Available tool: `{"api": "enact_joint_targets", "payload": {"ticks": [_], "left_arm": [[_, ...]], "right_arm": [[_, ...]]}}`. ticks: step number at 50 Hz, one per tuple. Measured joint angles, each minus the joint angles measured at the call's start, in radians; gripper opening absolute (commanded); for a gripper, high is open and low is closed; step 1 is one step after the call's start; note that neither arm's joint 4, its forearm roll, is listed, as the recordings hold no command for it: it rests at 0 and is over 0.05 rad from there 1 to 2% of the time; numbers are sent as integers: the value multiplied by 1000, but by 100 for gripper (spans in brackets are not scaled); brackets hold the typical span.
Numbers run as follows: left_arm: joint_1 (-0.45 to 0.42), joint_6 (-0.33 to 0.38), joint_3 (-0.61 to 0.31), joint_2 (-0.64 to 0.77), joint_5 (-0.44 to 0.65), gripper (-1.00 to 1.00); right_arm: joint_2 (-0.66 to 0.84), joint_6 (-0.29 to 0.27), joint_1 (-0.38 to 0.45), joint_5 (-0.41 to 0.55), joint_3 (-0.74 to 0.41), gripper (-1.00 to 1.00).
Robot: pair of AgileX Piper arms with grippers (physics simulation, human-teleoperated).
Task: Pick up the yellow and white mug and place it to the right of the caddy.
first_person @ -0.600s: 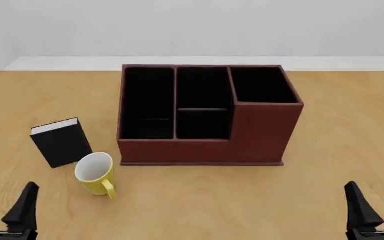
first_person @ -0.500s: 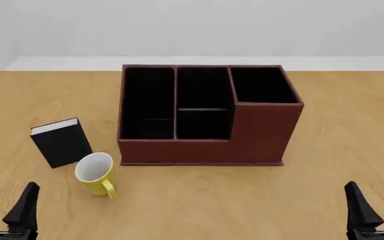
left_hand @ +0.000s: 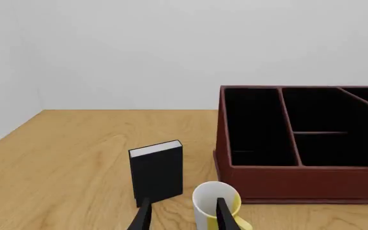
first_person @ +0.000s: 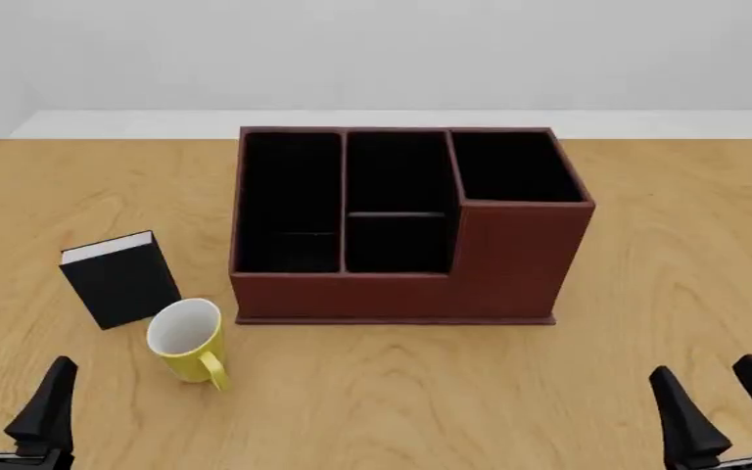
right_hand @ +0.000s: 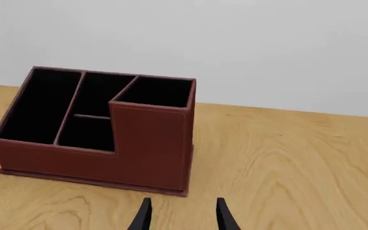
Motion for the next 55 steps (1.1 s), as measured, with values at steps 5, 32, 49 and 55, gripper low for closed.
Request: {"api": "enact_joint_targets", "payload": {"ticks": [5,32,49,55], "left_arm": [[0,0,0,0,0,100],[0,0,0,0,0,100],[0,0,0,0,0,100],[0,0,0,0,0,100]], "right_arm": [[0,1,52,16,-7,100],[113,3,315,-9,-27,100],[347,6,437,-227,-8,100],[425,-4,471,-306,-3,100]]}}
